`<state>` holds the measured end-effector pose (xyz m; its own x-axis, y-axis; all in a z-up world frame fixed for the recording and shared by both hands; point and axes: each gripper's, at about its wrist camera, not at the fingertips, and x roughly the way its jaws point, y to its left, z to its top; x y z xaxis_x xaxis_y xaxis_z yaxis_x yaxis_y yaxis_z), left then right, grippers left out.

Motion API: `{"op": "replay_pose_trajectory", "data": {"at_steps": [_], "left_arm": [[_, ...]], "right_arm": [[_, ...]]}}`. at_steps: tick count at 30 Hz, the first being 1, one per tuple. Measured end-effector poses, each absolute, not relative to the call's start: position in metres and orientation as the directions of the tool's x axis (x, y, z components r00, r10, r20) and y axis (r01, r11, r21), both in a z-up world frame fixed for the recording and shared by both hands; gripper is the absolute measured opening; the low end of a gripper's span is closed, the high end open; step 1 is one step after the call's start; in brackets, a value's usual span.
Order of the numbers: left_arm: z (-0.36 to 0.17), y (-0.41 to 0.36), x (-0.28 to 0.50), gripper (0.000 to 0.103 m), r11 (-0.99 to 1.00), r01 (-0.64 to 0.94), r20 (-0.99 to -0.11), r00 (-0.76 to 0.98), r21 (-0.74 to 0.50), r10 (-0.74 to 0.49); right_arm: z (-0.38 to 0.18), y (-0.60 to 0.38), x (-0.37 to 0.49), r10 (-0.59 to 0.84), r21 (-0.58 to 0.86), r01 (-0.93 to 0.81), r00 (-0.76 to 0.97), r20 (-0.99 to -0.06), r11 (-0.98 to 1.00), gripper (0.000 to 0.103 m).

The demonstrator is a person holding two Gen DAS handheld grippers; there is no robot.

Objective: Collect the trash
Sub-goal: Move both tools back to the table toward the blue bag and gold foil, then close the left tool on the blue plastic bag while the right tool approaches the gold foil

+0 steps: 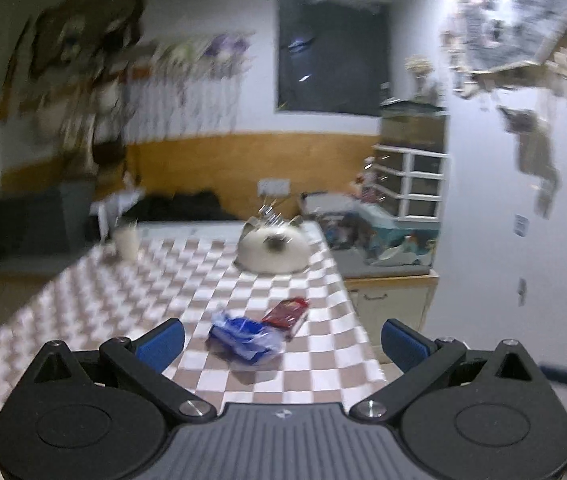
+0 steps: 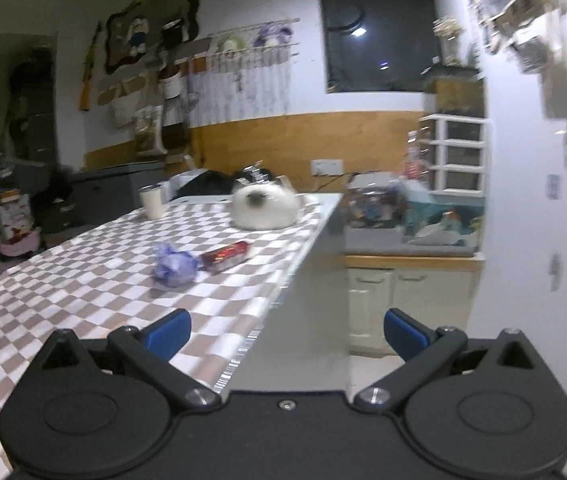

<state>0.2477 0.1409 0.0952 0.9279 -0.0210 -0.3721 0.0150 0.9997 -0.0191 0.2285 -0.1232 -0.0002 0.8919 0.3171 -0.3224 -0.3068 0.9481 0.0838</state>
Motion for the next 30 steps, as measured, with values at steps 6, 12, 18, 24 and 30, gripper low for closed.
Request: {"op": "replay_pose_trajectory", "data": {"at_steps": [6,12,18,24,30], "left_arm": [[0.055,0.196,0.328,0.103,0.961,-0.064,-0.502,0.86,-0.27,-0.084],[0.013,0.216,0.397,0.103,0.89,-0.12,-0.569,0.803,-0.44,-0.174],[-0.023,0.217,0.447,0.102,0.825,-0.177,-0.608,0.759,-0.537,-0.233],[-0.041,0.209,0.481,0.098,0.851,-0.193,-0.648,0.734,-0.488,-0.205],[-0.042,0.206,0.493,0.083,0.888,-0.186,-0.651,0.744,-0.42,-0.152]], "right_arm": [[-0.022,-0.073,0.253,0.406,0.051,-0.413,0.852,-0.332,0.909,0.103],[-0.049,-0.038,0.278,0.472,0.046,-0.496,0.788,-0.395,0.867,0.103],[-0.069,-0.011,0.295,0.496,-0.024,-0.557,0.758,-0.425,0.83,0.103],[-0.072,-0.001,0.315,0.555,0.016,-0.624,0.684,-0.473,0.782,0.096],[-0.075,0.014,0.325,0.572,0.029,-0.655,0.635,-0.519,0.755,0.076]]}}
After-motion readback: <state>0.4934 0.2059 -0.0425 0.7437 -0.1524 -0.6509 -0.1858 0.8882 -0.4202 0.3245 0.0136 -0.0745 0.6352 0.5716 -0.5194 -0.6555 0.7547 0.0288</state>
